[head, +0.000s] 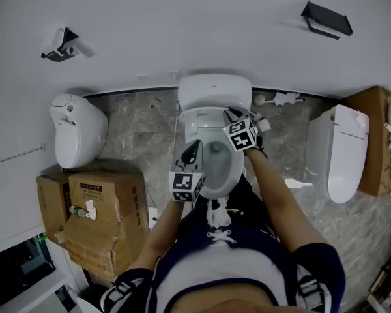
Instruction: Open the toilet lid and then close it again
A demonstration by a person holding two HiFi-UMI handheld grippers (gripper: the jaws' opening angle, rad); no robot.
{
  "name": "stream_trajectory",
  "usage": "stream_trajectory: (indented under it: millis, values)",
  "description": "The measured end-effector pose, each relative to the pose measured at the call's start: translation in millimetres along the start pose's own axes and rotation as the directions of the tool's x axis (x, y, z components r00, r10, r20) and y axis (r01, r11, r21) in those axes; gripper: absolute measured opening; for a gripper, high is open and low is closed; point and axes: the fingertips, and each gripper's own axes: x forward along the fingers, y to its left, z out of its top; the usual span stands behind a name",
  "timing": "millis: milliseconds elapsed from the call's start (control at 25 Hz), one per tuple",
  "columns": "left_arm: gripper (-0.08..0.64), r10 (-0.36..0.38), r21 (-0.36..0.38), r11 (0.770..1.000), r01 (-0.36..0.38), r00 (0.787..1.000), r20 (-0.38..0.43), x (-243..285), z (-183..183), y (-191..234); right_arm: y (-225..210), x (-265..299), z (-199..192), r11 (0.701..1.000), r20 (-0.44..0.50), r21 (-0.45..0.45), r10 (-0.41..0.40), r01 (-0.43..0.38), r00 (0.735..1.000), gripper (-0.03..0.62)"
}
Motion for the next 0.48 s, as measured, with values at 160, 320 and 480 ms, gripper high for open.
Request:
stream_trajectory:
  millis: [160,320,480]
  values:
    - [0.008,0.024,0.000,1.000,-0.024,1.000,-0.005,-2,1,9,-10,9,5,0.999,0.029,0.044,0.008,-0.009,1.000,0.064]
    - [0.008,0.032,-0.009,0.999,-0.032,0.999,-0.014,-3,2,18,-19,19,10,0.998,0.038,0.065,0.008,-0.010,0.999,0.064]
    - [0.008,0.040,-0.030,0.999,-0.041,0.999,-0.020,-2,7,21,-28,27,16,0.996,0.020,0.093,0.006,-0.008,1.000,0.064]
